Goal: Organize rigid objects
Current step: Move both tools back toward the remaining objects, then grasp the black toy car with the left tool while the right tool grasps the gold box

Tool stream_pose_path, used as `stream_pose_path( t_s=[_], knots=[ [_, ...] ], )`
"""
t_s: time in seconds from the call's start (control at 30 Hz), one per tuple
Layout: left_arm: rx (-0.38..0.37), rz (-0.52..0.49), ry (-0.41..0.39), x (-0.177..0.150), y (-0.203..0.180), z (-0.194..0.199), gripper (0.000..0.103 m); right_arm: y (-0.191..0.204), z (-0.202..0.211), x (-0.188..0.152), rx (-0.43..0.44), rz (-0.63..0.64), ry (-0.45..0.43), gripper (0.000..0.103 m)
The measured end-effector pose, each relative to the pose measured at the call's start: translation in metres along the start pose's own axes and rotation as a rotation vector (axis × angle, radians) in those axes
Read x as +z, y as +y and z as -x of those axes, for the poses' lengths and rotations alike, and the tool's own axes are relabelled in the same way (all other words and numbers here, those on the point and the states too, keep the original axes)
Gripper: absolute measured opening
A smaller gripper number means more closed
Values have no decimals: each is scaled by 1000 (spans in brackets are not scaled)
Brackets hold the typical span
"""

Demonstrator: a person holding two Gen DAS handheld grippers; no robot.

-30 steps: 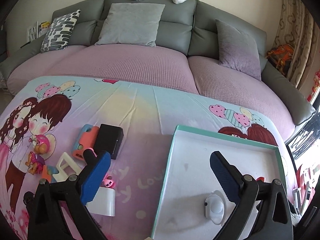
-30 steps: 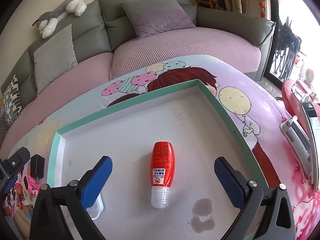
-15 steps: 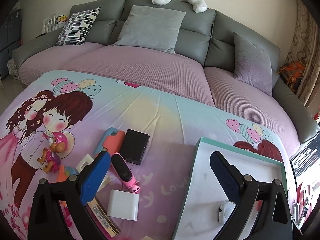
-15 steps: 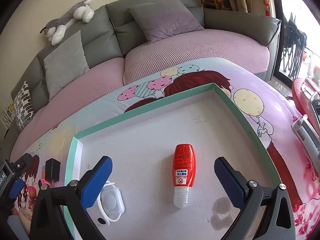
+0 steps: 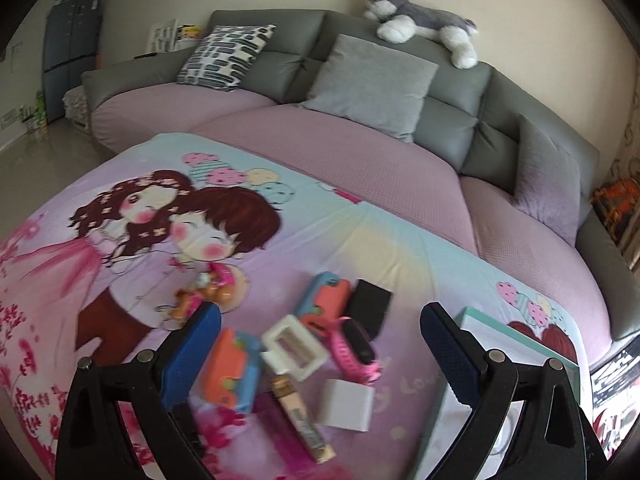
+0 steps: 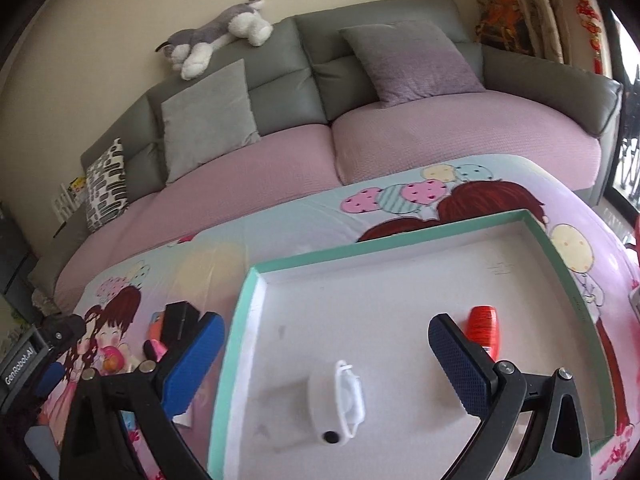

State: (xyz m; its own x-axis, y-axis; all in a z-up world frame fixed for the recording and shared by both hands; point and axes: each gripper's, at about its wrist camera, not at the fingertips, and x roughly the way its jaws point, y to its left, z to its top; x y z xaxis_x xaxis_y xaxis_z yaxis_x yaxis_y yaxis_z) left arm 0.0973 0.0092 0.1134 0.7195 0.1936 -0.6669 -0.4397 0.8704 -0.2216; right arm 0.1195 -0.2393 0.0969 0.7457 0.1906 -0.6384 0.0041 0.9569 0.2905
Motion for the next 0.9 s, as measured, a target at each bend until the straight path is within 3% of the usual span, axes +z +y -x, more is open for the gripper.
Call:
stream_pose_path(
  t_s=[0.27,0.43,0.63,0.8,0.9],
  knots=[
    [158,-65,78,5,50,8,100,72,-11,-22,173,128,85,103],
    [166,-31,161,-1,82,3,100,110,-19,-42,214,224,150,100],
    [145,30,258,-12,108,-10,100,146,-34,-72,249,335,260,85],
    [125,-6,309,-25,114,-19,100,153,-44,-88,241,363,325,74],
    [140,-51,338,-32,115,-25,100,148,-47,-90,227,352,344,74]
  ],
)
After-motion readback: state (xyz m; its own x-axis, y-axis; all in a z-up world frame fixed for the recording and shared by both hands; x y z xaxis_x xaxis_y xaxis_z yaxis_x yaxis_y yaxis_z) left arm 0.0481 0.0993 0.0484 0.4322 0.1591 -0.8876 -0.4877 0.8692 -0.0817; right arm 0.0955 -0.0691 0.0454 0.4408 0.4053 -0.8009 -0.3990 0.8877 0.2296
